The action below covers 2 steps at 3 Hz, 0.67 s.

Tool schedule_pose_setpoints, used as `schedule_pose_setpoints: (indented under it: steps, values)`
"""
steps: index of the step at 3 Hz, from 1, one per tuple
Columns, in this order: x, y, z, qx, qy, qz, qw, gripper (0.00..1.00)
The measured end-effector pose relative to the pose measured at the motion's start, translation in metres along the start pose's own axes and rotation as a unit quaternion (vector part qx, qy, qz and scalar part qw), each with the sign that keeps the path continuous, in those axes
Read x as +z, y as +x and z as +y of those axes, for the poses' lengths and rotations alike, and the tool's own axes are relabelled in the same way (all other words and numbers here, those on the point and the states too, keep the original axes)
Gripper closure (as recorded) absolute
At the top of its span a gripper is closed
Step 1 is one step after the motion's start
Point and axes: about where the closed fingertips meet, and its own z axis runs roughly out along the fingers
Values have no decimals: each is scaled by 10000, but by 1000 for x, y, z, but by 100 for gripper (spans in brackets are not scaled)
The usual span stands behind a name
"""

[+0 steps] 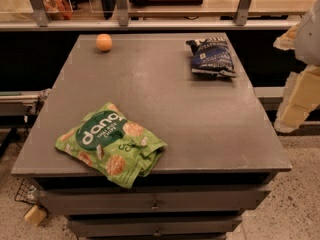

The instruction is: Move blue chip bag near green rice chip bag

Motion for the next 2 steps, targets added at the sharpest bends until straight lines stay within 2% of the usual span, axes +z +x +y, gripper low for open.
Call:
schedule_pose_setpoints:
  steps: [1,2]
  values:
    - [0,0,0,0,1,0,10000,0]
    - [12,-10,-17,99,123,-281,9995,0]
